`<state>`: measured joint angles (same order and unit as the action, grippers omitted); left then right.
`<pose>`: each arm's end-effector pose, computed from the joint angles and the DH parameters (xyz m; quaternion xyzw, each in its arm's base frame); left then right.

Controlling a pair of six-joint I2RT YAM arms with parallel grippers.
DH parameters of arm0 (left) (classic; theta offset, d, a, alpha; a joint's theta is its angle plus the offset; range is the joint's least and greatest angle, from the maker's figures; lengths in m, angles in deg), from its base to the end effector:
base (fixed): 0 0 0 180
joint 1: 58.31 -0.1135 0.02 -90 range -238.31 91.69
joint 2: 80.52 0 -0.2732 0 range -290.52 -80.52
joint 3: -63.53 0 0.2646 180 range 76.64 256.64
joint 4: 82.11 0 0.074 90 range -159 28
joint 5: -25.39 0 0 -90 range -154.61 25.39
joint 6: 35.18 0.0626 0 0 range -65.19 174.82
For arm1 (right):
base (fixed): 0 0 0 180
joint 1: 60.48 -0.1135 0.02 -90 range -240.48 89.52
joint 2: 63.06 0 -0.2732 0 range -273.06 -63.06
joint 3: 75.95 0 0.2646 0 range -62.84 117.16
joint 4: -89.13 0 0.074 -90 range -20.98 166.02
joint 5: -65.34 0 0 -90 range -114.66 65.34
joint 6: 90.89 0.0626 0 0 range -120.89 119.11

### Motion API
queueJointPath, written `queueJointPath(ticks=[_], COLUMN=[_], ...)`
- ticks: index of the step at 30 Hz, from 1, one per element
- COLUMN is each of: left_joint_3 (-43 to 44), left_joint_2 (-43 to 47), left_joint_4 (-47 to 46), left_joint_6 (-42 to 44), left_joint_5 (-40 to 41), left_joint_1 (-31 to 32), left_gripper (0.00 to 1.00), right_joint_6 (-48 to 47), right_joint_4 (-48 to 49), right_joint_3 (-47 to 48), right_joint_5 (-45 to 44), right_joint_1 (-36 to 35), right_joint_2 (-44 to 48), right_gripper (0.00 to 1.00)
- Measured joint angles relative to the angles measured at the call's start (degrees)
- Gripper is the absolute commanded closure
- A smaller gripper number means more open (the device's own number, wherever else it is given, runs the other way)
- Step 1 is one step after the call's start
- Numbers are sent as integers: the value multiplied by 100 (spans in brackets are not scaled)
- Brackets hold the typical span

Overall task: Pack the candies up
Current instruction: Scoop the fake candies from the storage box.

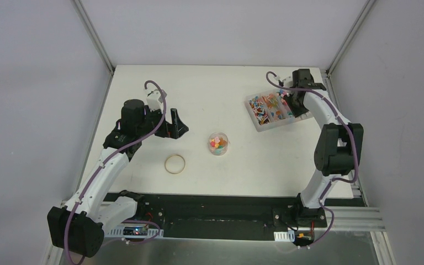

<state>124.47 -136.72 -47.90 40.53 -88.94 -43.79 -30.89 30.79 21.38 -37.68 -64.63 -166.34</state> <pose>0.2315 -0.0866 0.2979 0.1079 0.8441 -0.2989 0.4319 0.4045 0.0152 0.2303 -0.2603 0.9334 -0.1572 0.1907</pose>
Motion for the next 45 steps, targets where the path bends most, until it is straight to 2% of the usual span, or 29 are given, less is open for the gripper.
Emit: queueJointPath(ticks=[17, 30, 45], left_joint_3=[0, 0, 0], left_joint_2=[-2, -2, -2], left_joint_4=[0, 0, 0], left_joint_6=[0, 0, 0], left_joint_5=[9, 28, 33], left_joint_1=[0, 0, 0], left_gripper=[1, 1, 1], right_joint_6=[299, 435, 682], right_joint_4=[1447, 1987, 2597], right_joint_3=[-1309, -1867, -2710], right_joint_5=[94, 269, 1290], right_joint_1=[24, 107, 651], right_joint_2=[573, 942, 1639], right_gripper=[100, 100, 100])
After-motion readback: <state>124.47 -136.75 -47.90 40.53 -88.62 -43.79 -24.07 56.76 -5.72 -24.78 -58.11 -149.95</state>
